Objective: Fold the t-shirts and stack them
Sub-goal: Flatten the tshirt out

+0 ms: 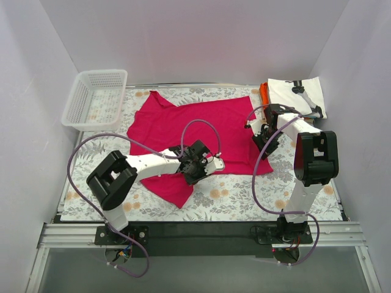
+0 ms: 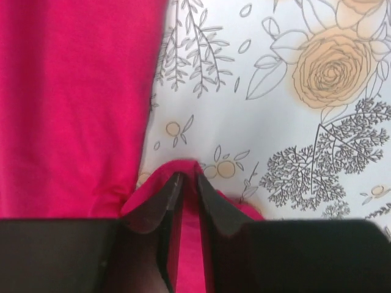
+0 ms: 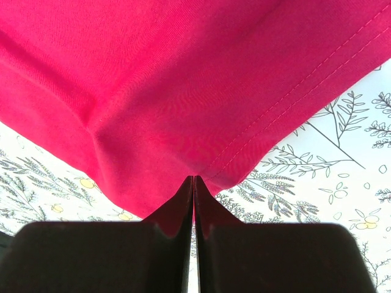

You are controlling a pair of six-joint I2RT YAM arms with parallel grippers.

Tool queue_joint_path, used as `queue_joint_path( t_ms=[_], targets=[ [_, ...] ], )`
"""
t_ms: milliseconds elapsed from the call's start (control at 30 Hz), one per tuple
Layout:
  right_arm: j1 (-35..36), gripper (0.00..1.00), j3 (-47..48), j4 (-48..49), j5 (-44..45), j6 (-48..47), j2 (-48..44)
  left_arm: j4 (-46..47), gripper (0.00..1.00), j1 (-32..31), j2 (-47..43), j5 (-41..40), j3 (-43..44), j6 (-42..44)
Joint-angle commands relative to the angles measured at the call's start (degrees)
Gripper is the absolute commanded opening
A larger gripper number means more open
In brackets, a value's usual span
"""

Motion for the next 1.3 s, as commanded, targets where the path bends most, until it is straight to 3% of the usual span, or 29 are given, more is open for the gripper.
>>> queue_joint_path(
  t_ms=[0,67,300,733,1033,1267],
  targets=[
    [-0.3,0.06,1.2,-0.9,-1.1,-0.6,0.4,-0.2,0.23,-0.3,-3.1,2.8,1.2,-2.4],
    [-0.3,0.06,1.3,-1.2,-0.8,-0.7,0.2,-1.5,0.34,-0.2,-8.8,3.9,-0.8,-2.4],
    [-0.4,0.08,5.1,-4.4,-1.7,-1.0,-2.0,-12.2,0.33,0.7,-23.1,5.8,-7.4,-0.6],
    [-1.1,0.09,2.5,-7.4,0.7,-2.4,-5.2,-5.9,0.27,0.7,-18.5,-0.7,-18.4,3.5],
    [-1.1,0.08,-2.2,-6.1,-0.1,-2.2,-4.7,-19.4,0.26,0.1,-26.4,3.3,-23.7,9.6],
    [-1.1,0.08,-1.8,-6.8,0.4,-2.4,-5.9,-29.6,0.3,-1.4,-30.9,8.5,-20.5,13.8]
  ],
)
